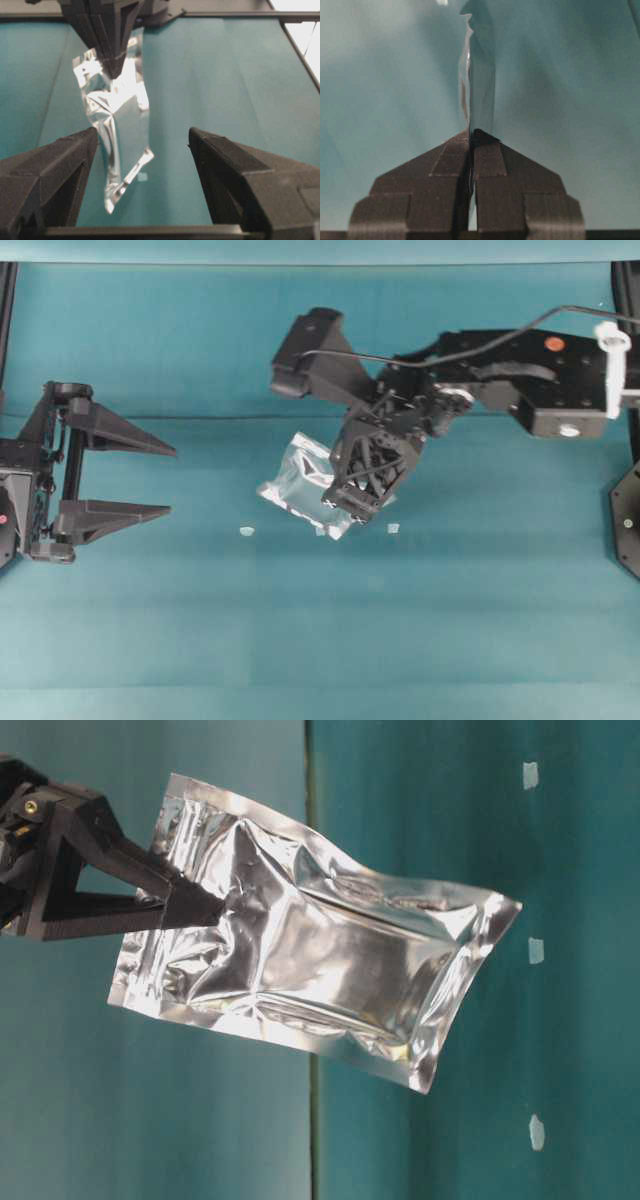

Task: Hand over the silver zip bag and make it stand upright.

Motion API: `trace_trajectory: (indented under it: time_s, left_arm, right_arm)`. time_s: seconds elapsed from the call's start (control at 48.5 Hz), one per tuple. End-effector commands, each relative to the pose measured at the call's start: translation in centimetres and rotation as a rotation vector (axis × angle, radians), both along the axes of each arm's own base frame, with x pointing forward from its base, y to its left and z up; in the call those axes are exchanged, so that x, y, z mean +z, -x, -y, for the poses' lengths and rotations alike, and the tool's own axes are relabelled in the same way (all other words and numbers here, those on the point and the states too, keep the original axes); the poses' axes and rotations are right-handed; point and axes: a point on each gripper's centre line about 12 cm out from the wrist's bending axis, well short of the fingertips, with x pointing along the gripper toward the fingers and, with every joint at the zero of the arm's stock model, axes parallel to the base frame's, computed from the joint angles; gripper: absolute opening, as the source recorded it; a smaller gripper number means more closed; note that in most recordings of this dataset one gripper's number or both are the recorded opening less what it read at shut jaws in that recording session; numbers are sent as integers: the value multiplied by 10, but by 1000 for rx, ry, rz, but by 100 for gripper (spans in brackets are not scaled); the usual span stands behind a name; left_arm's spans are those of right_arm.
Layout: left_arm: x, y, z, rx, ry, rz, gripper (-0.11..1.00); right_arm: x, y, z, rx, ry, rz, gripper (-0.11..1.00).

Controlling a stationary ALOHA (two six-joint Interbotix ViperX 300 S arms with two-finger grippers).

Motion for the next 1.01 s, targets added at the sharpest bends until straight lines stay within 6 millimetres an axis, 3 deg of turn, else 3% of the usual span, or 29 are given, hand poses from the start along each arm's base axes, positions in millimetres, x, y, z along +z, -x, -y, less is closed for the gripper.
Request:
trace_trajectory:
  time_s: [0.0, 0.598, 0.989]
  left_arm:
    - [4, -1, 0, 1, 2, 14, 82]
    - [0, 0, 0, 5, 21, 4, 82]
    - [4, 12, -3, 16, 30, 39, 82]
  right_arm:
    - [18, -6, -2, 61, 20, 11, 6]
    - [29, -25, -4, 350, 244, -79, 6]
    - [12, -34, -24, 440, 262, -109, 6]
